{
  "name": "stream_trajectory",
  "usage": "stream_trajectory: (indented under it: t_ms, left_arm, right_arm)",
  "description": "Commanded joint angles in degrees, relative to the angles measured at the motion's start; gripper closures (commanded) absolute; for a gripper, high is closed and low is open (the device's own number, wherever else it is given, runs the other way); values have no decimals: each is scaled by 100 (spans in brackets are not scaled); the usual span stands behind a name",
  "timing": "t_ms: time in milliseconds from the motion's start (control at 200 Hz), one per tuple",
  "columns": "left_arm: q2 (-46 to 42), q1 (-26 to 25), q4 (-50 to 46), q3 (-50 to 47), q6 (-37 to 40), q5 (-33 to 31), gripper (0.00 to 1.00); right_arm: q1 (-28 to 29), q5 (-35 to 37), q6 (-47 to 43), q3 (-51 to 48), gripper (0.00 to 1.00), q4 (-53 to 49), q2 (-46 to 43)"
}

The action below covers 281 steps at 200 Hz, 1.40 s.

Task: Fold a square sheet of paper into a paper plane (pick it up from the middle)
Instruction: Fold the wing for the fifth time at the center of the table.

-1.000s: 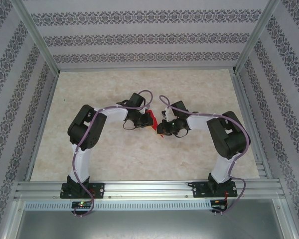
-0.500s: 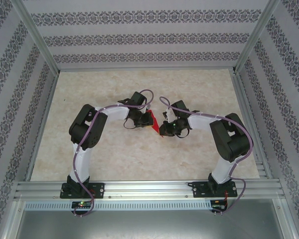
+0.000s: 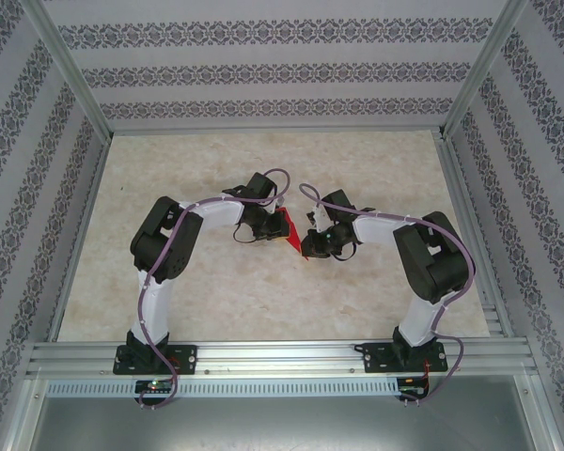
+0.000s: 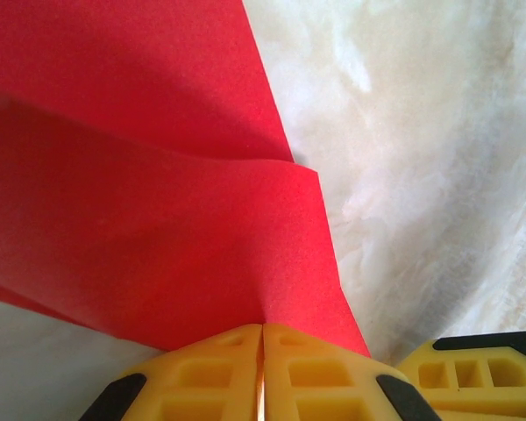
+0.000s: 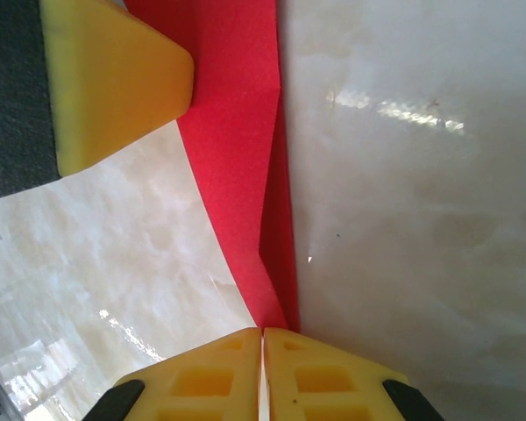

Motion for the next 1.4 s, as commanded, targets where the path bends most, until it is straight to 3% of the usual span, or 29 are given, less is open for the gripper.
stream_trajectory:
  t_ms: [0, 400, 919, 1154, 1399]
  left_arm:
    - [472, -6, -617, -142, 133, -895, 88]
    - [497, -5, -628, -125, 133, -887, 88]
    - [507, -9, -628, -125, 142, -900, 88]
    - [503, -4, -621, -124, 142, -883, 88]
    - [503, -5, -620, -117, 120, -852, 89]
  right_arm:
    - [50, 395, -180, 25, 90, -410, 126]
    - [122, -12, -214, -11, 89, -471, -384]
    - [122, 639, -227, 12, 89, -748, -67]
    - [225, 124, -86, 324, 88, -481, -529]
    - [377, 305, 283, 802, 89, -30, 101]
